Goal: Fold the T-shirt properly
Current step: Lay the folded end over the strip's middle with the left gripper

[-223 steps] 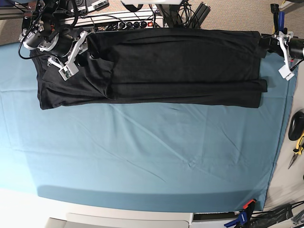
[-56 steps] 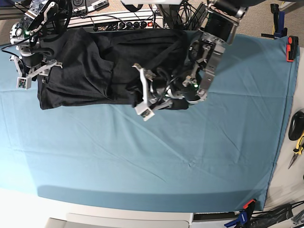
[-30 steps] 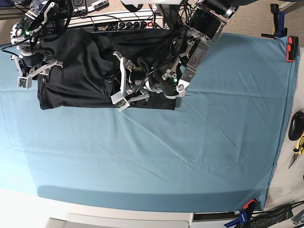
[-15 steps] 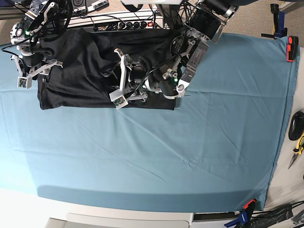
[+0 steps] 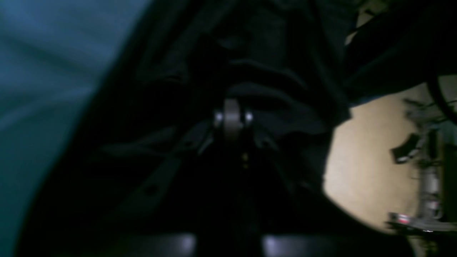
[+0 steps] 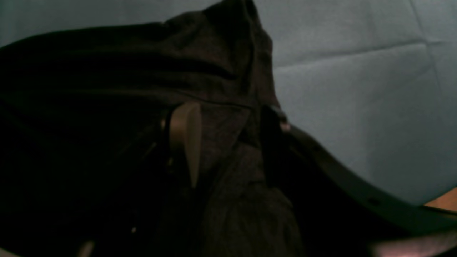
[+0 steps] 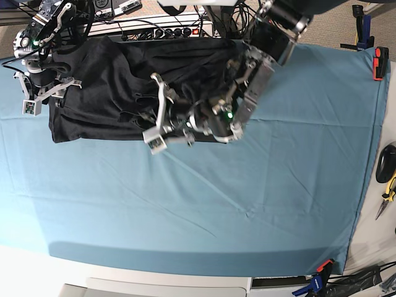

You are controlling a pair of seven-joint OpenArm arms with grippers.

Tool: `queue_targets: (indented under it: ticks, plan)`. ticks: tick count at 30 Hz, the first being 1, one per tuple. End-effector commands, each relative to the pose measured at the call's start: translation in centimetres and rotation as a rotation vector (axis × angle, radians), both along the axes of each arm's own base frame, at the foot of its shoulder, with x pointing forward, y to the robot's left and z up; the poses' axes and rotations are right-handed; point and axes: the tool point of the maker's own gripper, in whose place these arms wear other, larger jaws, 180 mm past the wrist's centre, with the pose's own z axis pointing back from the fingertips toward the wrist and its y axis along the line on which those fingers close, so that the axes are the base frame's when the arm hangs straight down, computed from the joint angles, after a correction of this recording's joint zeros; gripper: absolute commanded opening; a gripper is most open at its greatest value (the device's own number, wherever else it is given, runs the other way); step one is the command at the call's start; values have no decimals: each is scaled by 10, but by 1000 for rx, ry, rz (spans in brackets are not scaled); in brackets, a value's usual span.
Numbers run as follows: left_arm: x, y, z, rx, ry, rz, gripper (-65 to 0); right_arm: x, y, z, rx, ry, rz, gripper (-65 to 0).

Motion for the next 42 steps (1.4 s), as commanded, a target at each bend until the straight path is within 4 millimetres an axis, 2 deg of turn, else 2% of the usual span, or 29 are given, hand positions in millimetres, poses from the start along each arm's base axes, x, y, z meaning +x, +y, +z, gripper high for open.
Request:
queue_targets:
  ticks: [1,6,9,11,17,27,31,32,34,35,36,42]
  plan:
    - [15,1,17,-26,-47,30,-650,7,-2,12,-19,-48,8,-375]
    - [47,46,-1,83,-36,188,-650,7,-2,12,-19,-50,9,-375]
    - [47,69,-16,133,-4,221,-650,8,-2,13,-19,-53,9,-375]
    - [39,75,-26,135,37,231,-650,8,-2,13,-16,-57,10,-375]
    - [1,65,-43,73,153,198,-650,11,2,15,4,-74,17,-375]
    - [-11,37,-29,-13,178,149,-650,11,2,15,4,-74,17,-375]
    - [-18,37,-28,11,141,62,-650,11,2,15,4,-73,17,-375]
    - [-18,39,-29,21,140,56,-616,11,2,15,4,-73,17,-375]
    - [-15,45,-29,24,141,57,-467,11,2,15,4,-73,17,-375]
    - [-15,49,-30,31,149,56,-413,11,2,15,4,-73,17,-375]
    - [-17,53,-32,37,162,47,-387,11,2,15,4,-73,17,-375]
    - [-27,69,-28,38,168,-5,-383,11,2,15,4,-73,17,-375]
